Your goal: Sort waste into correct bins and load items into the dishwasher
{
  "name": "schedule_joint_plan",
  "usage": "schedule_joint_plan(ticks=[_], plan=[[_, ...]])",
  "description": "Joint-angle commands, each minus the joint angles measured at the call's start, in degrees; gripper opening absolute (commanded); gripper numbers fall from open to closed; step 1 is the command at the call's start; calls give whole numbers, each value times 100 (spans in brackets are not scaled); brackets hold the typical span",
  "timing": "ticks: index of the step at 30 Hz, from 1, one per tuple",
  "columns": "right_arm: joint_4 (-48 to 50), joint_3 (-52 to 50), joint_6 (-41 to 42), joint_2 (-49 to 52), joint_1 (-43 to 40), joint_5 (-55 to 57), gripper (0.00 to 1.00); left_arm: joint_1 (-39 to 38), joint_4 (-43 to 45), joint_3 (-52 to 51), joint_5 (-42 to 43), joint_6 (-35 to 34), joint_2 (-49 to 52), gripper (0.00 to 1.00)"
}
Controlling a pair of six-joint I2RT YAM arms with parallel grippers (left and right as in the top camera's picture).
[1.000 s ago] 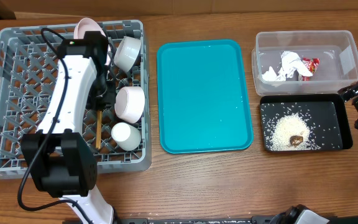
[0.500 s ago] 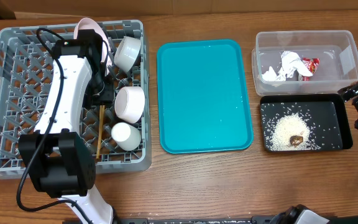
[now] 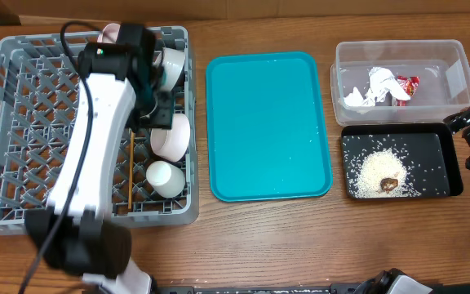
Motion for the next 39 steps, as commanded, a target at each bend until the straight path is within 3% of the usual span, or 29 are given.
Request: schedule_joint_plan(ticks=[1,2,8,26,28,35,39], plan=[[31,129,17,-83,-22,-2,100,-348,286,321,-61,9,-1080,86],[31,129,17,-83,-22,-2,100,-428,448,319,-68,11,-1244,100],[31,129,17,-83,-22,-2,100,-595,1322,319,4,9,-1738,100],[33,122,17,-197,162,4,100,-581,1270,310,4,11,-1703,100],[48,118,-44,-396,555,66,100,-581,1270,310,2,11,-1703,100],[374,118,-404,-1351,3171,2721,100,-581,1270,310,4,11,-1703,100],[223,116,-498,-1812,4352,3171,100,-581,1270,310,2,11,-1703,100]])
